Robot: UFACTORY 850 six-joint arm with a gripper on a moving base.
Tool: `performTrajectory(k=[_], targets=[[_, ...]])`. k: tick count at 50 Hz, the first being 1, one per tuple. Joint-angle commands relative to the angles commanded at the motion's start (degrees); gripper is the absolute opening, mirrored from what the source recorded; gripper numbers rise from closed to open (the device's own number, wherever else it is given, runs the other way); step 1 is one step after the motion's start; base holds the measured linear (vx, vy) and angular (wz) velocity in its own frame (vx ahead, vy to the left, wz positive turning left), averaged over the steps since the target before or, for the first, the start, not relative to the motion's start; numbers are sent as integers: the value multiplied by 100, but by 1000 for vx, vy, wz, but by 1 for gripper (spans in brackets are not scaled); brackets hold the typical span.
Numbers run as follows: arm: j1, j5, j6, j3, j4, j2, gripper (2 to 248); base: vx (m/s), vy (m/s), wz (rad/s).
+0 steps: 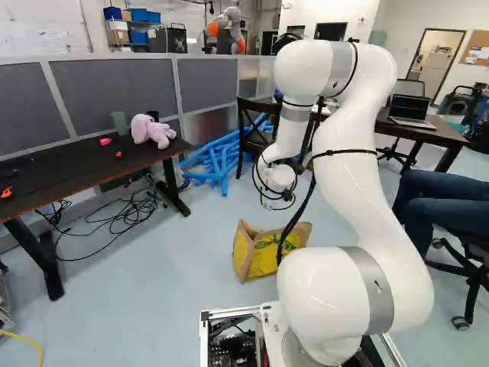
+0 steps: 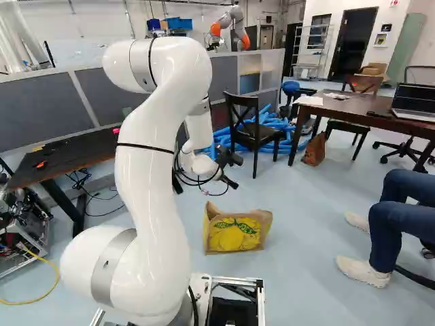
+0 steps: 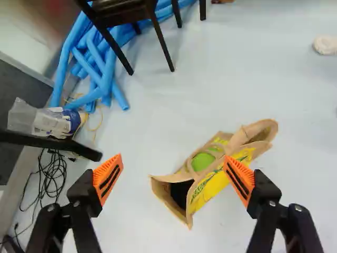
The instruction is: Pick up the bag on the ground and place it on the table
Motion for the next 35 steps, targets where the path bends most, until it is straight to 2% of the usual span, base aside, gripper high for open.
performTrajectory(k=[35], targets=[[0, 0, 2116, -414, 0, -719, 247, 0, 0, 0]])
